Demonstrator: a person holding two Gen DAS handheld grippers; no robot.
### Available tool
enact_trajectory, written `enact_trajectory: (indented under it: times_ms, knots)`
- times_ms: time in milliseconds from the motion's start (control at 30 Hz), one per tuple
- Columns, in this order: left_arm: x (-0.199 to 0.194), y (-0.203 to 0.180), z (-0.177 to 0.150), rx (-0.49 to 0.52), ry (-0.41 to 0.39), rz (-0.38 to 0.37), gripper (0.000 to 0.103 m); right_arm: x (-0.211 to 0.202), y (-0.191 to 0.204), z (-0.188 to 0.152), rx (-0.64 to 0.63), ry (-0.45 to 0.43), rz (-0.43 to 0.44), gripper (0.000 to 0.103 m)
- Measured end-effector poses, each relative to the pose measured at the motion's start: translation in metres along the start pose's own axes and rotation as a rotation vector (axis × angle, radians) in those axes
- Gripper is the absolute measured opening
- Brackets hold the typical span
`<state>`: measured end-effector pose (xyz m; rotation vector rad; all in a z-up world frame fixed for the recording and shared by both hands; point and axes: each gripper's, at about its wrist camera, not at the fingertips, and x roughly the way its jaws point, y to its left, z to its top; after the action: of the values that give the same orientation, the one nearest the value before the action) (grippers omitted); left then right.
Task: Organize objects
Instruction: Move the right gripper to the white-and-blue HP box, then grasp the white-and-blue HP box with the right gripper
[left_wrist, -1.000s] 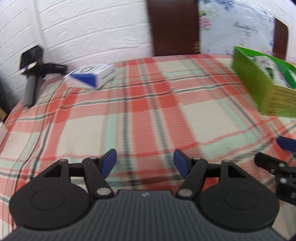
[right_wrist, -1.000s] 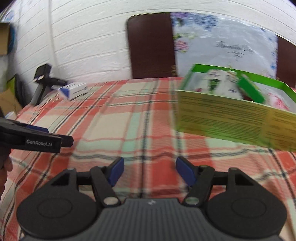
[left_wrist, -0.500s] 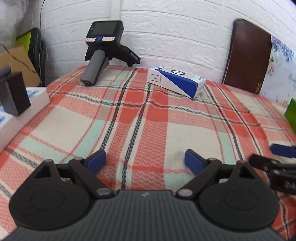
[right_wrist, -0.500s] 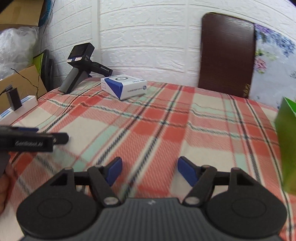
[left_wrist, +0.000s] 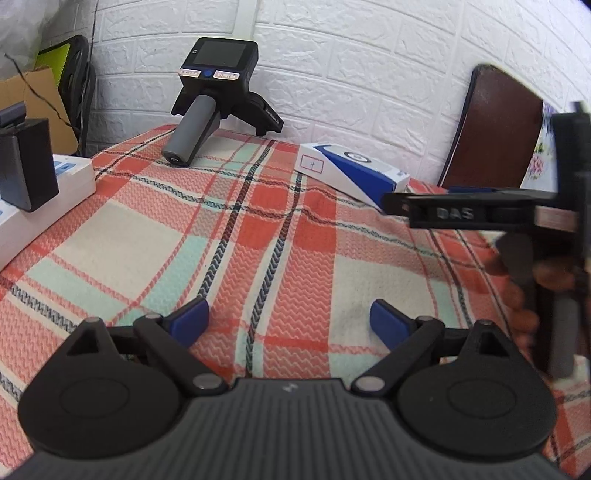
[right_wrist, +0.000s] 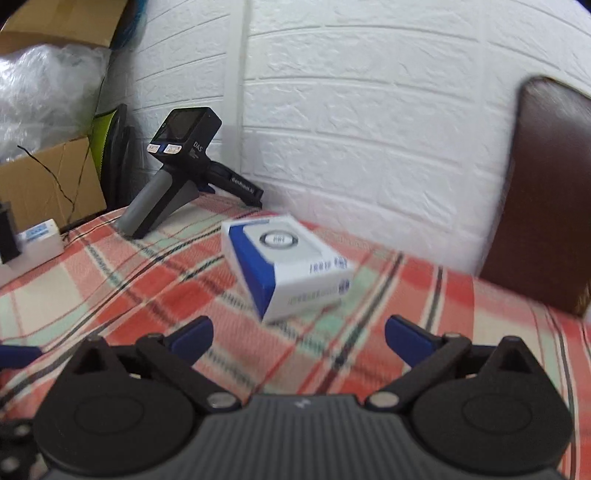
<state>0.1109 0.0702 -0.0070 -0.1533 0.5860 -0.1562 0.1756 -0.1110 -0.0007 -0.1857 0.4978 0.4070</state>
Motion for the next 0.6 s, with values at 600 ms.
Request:
enact_trajectory:
  times_ms: [600]
  knots:
    - [0.002,0.006,0.002,-0.061,-0.013,-0.025,0.095,0.072,-0.022,0.021,0.076,0.121,0.113,0.081]
